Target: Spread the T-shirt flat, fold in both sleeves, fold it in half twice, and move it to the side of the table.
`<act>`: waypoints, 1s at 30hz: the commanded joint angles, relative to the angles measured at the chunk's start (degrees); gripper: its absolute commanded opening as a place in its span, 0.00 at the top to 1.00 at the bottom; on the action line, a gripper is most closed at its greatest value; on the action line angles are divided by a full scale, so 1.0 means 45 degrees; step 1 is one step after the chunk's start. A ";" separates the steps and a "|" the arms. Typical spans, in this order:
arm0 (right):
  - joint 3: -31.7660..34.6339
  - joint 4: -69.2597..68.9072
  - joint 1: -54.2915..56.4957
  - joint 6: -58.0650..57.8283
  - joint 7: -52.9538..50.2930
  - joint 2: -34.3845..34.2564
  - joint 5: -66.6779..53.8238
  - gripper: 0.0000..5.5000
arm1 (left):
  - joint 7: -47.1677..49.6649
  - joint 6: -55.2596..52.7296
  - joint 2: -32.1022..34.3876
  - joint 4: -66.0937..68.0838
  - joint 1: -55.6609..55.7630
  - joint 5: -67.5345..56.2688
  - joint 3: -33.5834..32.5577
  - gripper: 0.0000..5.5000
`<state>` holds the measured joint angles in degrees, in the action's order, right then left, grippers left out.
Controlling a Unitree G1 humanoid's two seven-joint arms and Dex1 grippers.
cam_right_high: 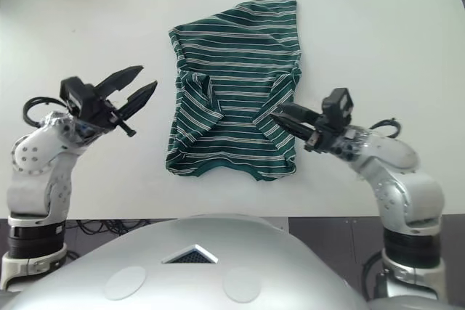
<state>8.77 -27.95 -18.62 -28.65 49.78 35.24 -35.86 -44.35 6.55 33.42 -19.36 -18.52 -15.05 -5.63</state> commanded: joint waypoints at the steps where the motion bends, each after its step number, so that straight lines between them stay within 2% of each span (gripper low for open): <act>1: 0.1411 0.1585 -0.1575 0.3744 0.2791 0.1242 0.1306 0.77 | -0.0579 0.7081 0.2623 0.3354 -0.1704 0.4509 -0.0186 0.70; 4: 0.1444 0.3061 -0.2147 0.6384 0.3456 0.1338 0.2718 0.77 | 0.0795 1.0361 0.3518 0.5223 -0.1465 0.7532 0.0023 0.70; 7: 0.0946 0.4814 -0.2229 0.9883 0.3504 0.1500 0.4915 0.74 | 0.1864 1.2519 0.3447 0.6076 -0.0928 0.9451 0.0419 0.62; 10: 0.0532 0.6512 -0.1920 1.4026 0.3215 0.1698 0.6988 0.65 | 0.2604 1.3434 0.3211 0.6447 -0.0522 1.0517 0.0973 0.53; 13: 0.0024 0.7218 -0.1739 1.6526 0.2762 0.1472 0.8138 0.64 | 0.2952 1.3559 0.3062 0.5992 -0.0127 1.0835 0.1459 0.50; 19: -0.1209 0.7810 -0.1245 1.8822 0.1182 0.1291 1.0407 0.64 | 0.2871 1.2679 0.3270 0.4019 0.0575 1.0467 0.2224 0.50; 25: -0.2252 0.7712 -0.0809 1.9100 -0.0164 0.1518 1.1320 0.64 | 0.2739 1.2062 0.3395 0.3603 0.1281 1.1256 0.2869 0.50; 27: -0.2504 0.7667 -0.0726 1.8974 -0.0428 0.1698 1.1533 0.64 | 0.2785 1.1875 0.3442 0.3644 0.1413 1.1356 0.3022 0.54; 30: -0.2729 0.7688 -0.0728 1.8831 -0.0804 0.1981 1.1796 0.72 | 0.2816 1.1639 0.3535 0.3616 0.1503 1.1330 0.3194 0.60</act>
<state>-2.47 6.21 -21.52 57.57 46.26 41.65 14.21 -31.55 59.98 48.01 -2.84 -12.48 35.25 8.08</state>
